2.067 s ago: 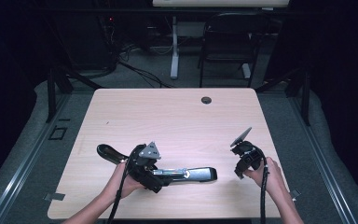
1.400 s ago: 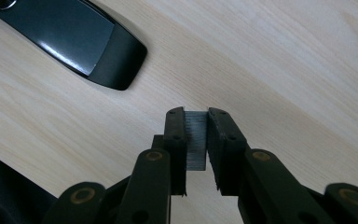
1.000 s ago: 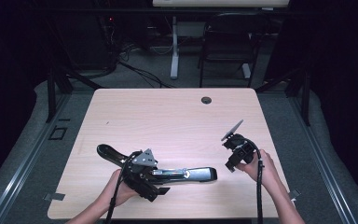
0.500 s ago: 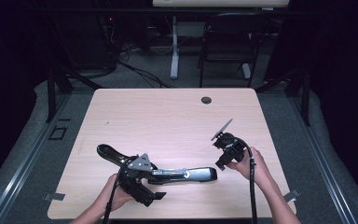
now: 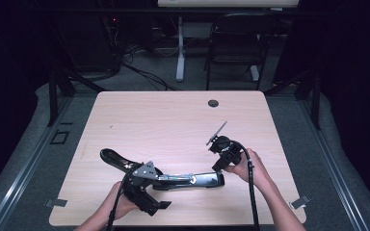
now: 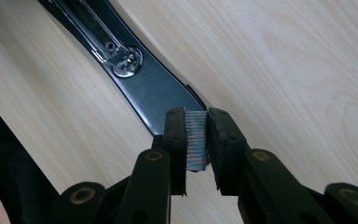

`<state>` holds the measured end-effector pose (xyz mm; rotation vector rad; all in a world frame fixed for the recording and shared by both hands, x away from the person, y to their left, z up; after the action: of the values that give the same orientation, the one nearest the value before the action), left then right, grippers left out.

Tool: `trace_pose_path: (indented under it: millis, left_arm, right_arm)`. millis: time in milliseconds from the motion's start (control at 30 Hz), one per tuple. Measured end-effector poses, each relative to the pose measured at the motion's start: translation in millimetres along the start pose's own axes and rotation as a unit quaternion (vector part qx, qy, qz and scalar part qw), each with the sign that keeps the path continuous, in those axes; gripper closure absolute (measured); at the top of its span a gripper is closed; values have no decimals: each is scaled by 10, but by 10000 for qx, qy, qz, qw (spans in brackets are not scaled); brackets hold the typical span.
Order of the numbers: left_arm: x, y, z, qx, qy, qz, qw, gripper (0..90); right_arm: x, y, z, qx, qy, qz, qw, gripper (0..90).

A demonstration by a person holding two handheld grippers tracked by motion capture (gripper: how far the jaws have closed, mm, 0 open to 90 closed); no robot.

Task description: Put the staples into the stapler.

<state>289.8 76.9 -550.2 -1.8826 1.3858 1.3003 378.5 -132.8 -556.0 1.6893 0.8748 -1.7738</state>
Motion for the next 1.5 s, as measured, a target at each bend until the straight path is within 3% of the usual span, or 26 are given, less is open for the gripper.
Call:
trace_pose_path:
  millis: [333, 500, 533, 667, 800, 833, 867, 933, 1033, 1500]
  left_arm:
    - [-3, -16, -4, -30, -3, -114, 9999, 0]
    - [12, -20, 0, -44, 12, -8, 10000, 0]
    - [11, -31, 6, -70, -25, -84, 9999, 0]
    - [10, -33, 6, -67, -17, -70, 10000, 1]
    - [2, -24, -4, -29, 43, -4, 10000, 0]
    - [-8, -20, -6, -35, 32, -68, 10000, 0]
    - [-10, -6, -13, 1, 69, 11, 10000, 0]
    - [-15, 5, -17, 35, 55, -61, 10000, 1]
    - [0, 25, -16, 100, 60, 18, 9999, 0]
    - [-16, 33, 20, 142, -9, -54, 9999, 0]
  right_arm:
    - [22, -127, -184, -371, 43, 12, 9993, 784]
    - [15, -177, -258, -585, 31, 77, 9983, 784]
    - [21, -196, -273, -569, 70, 14, 9984, 784]
    - [29, -236, -333, -678, 89, -24, 9977, 784]
    - [16, -267, -384, -777, 120, 1, 9969, 784]
    - [10, -279, -402, -840, 183, -2, 9963, 784]
    - [7, -306, -420, -824, 269, -83, 9962, 784]
    - [-4, -314, -432, -889, 253, -84, 9957, 784]
    - [-5, -337, -457, -968, 239, -69, 9950, 784]
    - [21, -553, -615, -1626, 414, -126, 9857, 784]
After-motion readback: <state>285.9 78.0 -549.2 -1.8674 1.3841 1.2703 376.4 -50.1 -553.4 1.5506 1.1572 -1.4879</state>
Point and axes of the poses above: each handheld gripper's, and its own axes: x roughly forward along the jaws, z roughly out of its underside, y roughly to its right, the point moved 8 cm from there along x, roughly forward along the jaws, and after that the axes turned 15 degrees about -y, right-handed, at the moved point
